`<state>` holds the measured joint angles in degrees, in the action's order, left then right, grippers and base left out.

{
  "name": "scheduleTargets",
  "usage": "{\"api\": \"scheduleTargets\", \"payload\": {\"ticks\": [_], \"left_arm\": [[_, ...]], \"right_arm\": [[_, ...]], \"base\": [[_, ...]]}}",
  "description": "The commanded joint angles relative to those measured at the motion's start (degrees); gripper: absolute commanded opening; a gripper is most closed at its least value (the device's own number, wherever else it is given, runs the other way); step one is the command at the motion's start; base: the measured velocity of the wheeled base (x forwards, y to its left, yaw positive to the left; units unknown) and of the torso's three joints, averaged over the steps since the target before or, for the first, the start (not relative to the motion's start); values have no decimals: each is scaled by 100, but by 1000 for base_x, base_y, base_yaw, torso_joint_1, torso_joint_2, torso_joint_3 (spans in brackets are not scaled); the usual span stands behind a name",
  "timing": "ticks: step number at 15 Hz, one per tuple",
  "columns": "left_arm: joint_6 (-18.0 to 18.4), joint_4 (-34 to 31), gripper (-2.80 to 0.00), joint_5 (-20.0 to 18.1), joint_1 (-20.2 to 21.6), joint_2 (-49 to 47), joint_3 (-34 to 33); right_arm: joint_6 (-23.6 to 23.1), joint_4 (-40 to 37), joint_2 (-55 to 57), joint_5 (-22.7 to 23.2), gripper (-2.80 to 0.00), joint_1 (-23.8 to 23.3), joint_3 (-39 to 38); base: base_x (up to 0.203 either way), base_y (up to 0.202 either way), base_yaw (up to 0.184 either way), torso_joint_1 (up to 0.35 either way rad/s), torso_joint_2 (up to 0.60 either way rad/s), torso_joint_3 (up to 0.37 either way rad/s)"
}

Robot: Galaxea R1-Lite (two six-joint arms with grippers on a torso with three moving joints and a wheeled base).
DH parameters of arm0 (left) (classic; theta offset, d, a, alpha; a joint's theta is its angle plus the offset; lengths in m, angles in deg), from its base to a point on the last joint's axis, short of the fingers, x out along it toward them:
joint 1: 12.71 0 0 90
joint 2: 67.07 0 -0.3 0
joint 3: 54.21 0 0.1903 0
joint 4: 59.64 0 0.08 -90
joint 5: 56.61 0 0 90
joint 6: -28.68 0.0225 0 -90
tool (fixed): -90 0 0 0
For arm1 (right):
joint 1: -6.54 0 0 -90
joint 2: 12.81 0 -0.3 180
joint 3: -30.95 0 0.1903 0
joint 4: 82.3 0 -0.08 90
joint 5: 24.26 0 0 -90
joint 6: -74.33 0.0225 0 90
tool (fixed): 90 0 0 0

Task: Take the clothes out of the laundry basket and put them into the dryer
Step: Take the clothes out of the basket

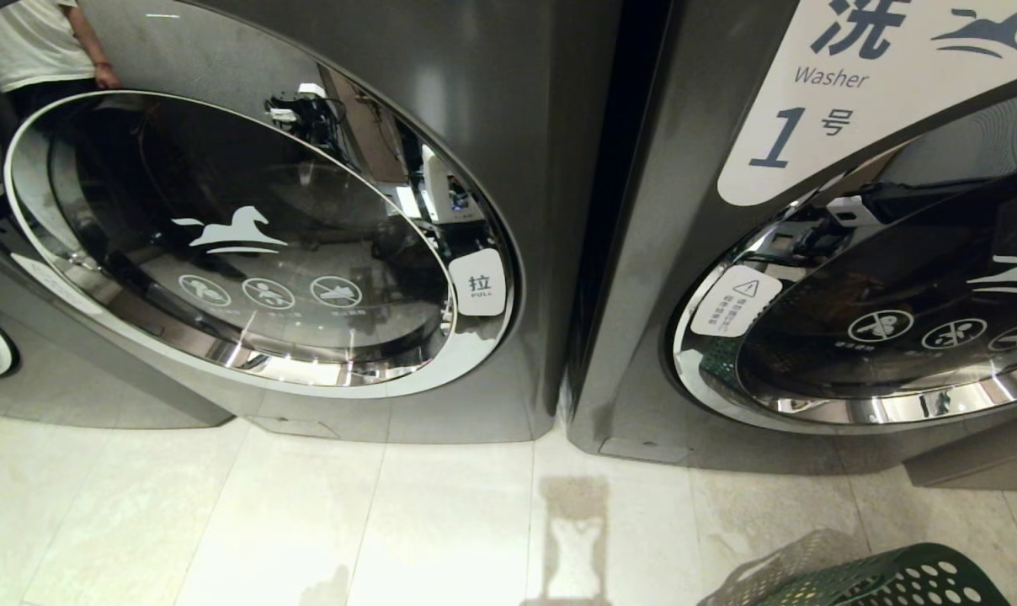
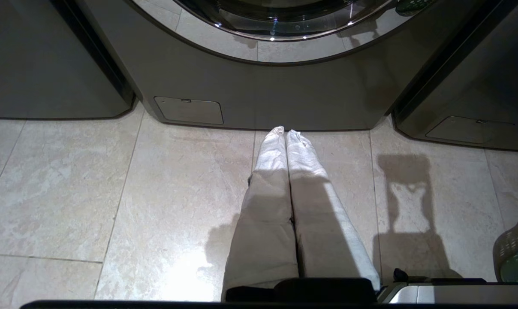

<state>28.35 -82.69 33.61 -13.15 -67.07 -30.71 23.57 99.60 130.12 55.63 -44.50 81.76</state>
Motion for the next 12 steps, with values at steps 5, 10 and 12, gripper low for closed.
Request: {"api": "scheduleTargets", "payload": {"ticks": [5, 10, 12], "left_arm": [[-2, 3, -280, 4, 0, -9, -4], [-2, 3, -280, 4, 0, -9, 0], [-2, 3, -280, 3, 0, -9, 3]], "right_arm": [[-37, -340, -1108, 21, -280, 28, -285], [-31, -960, -2695, 48, -280, 135, -1222], [-31, -1069, -3329, 51, -280, 225, -1682]], "base": [[0, 0, 0, 0, 0, 0], [0, 0, 0, 0, 0, 0], [0, 0, 0, 0, 0, 0]]}}
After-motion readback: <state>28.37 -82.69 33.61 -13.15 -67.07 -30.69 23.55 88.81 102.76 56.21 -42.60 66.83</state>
